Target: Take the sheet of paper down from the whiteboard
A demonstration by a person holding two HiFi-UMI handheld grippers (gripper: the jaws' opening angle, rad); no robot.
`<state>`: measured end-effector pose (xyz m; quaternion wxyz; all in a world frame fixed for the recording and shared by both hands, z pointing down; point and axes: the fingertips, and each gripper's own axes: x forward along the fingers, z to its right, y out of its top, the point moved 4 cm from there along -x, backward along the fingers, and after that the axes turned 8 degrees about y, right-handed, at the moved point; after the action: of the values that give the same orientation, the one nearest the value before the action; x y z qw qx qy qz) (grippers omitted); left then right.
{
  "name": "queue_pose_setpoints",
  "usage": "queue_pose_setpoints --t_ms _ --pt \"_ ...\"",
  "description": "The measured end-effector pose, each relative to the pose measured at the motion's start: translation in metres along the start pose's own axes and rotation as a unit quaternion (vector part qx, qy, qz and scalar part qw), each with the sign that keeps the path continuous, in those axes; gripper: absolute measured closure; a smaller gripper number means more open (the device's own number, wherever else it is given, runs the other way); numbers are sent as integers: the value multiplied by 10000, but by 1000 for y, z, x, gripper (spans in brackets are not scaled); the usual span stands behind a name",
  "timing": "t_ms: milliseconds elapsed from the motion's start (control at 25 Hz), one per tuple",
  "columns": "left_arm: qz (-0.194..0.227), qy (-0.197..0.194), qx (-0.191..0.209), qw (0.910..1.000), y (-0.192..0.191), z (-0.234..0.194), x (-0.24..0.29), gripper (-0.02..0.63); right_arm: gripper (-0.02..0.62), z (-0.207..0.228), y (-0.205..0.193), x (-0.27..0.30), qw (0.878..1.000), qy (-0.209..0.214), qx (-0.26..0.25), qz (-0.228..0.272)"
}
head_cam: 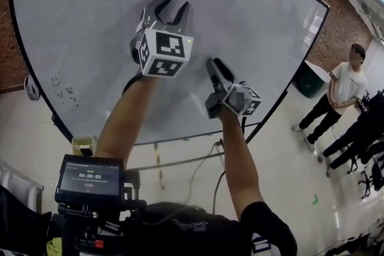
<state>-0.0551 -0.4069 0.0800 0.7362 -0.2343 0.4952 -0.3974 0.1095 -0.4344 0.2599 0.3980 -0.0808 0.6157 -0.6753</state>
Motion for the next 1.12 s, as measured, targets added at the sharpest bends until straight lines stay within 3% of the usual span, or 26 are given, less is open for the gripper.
queue_pose_setpoints --t_ms 200,440,680,1120 --pt "-68 -15 458 9989 2 3 11 407 423 2 4 0 9997 -27 196 166" --pt "-103 -27 362 9993 13 5 21 416 416 3 28 6 9982 146 487 330" --pt "-186 36 439 9989 16 6 24 446 414 -1 22 12 9961 351 792 179" --pt "-316 60 538 9980 19 12 29 480 434 2 39 17 9877 640 1286 622"
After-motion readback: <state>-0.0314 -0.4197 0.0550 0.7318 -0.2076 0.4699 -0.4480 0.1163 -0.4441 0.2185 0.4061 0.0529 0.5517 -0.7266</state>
